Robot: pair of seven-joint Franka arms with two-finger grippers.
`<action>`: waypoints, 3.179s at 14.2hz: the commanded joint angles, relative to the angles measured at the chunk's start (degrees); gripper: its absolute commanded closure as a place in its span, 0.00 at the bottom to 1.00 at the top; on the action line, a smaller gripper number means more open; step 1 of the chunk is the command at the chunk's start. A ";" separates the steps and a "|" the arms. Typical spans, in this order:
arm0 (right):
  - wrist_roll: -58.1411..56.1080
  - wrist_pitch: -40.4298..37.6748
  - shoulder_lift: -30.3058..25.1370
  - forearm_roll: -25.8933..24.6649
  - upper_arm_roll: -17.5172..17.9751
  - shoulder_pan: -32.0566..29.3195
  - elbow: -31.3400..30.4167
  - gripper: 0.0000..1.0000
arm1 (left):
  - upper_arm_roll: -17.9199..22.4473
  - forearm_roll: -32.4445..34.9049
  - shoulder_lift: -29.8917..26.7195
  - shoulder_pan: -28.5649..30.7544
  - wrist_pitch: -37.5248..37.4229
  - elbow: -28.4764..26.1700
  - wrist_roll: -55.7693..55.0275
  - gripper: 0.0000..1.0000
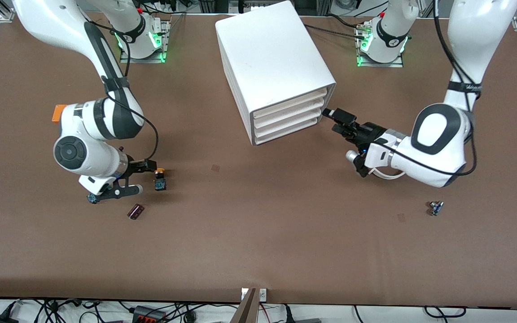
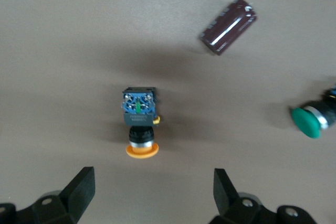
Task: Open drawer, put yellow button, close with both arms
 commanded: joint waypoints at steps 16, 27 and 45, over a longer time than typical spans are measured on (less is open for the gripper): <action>5.33 8.02 8.94 0.82 0.01 2.74 0.27 0.00 | -5.15 -10.97 -0.64 0.50 4.79 -18.50 23.69 0.63; 4.71 7.41 8.59 0.38 -0.07 2.66 3.68 0.92 | -3.75 -9.82 7.00 2.52 6.37 -7.88 23.26 0.95; 22.80 -12.46 4.02 0.38 -0.16 26.98 34.46 0.98 | 0.21 -3.26 5.17 6.92 -3.10 6.00 -1.47 0.00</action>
